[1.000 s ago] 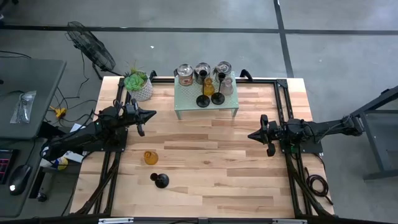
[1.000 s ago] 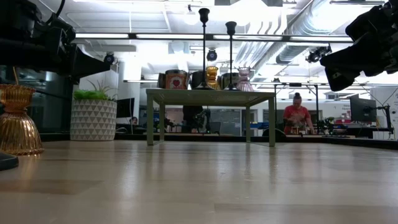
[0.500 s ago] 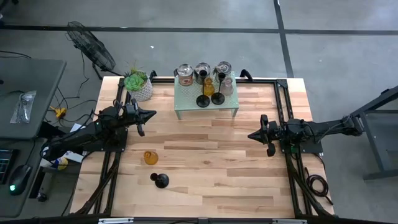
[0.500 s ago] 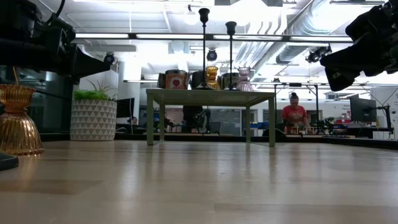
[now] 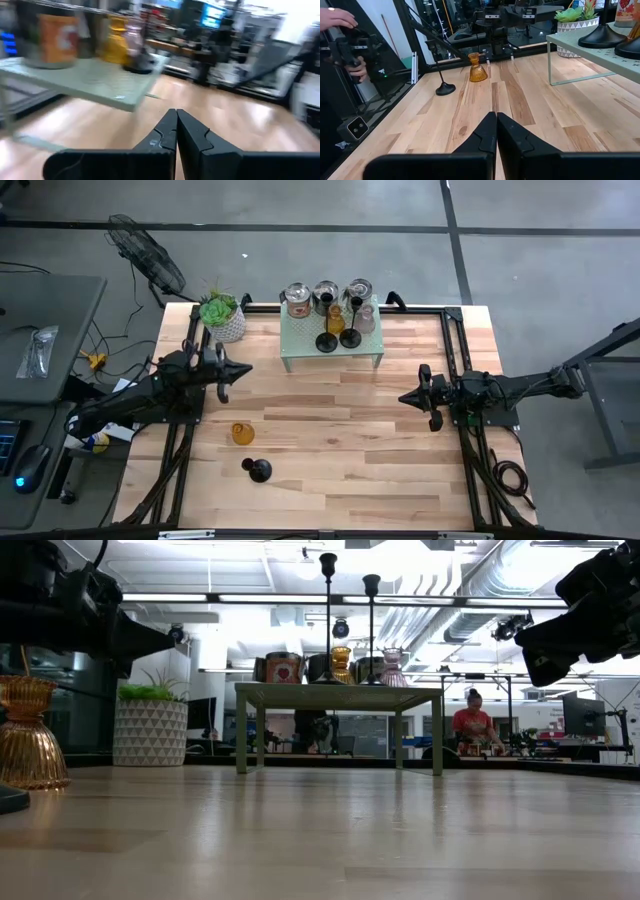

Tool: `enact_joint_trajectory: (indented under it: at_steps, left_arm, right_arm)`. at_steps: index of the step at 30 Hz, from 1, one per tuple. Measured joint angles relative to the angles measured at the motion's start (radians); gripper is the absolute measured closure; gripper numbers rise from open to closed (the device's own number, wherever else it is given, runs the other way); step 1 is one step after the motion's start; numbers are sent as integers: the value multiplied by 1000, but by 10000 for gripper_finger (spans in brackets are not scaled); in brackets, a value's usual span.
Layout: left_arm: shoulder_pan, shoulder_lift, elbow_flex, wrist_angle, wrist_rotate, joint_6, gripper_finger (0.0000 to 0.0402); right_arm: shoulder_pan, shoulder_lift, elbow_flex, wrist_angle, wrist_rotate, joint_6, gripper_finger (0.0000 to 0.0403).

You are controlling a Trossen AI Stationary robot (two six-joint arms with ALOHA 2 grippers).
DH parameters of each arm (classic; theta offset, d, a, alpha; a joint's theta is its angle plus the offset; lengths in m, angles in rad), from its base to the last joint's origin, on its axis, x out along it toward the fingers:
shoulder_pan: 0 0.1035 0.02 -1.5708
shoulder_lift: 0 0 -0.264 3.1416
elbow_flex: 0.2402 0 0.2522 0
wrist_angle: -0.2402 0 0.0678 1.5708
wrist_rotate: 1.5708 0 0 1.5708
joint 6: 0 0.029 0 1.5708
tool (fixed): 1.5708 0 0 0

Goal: Pick & Place candle stick holders
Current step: Put the orange glass candle holder on the shelf

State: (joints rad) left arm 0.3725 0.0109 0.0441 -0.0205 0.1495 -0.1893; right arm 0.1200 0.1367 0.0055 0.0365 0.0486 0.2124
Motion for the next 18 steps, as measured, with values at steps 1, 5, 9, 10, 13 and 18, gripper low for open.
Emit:
enact_joint_trajectory:
  at_steps: [1, 5, 9, 10, 13, 18]
  left_arm:
    - [0, 0, 4, -6, 36, 0, 401]
    - [0, 0, 9, -24, 122, 0, 379]
    - [0, 0, 11, -34, 163, 0, 321]
    - [0, 0, 12, -37, 169, -4, 301]
    - [0, 0, 13, -45, 215, -66, 243]
    - [-18, 25, 17, -58, 310, -156, 180]
  right_arm:
    - [0, 0, 0, 0, 0, 0, 400]
    - [0, 0, 0, 0, 0, 0, 400]
    - [0, 0, 0, 0, 0, 0, 400]
    - [0, 0, 0, 0, 0, 0, 400]
    - [0, 0, 0, 0, 0, 0, 400]
    - [0, 0, 0, 0, 0, 0, 400]
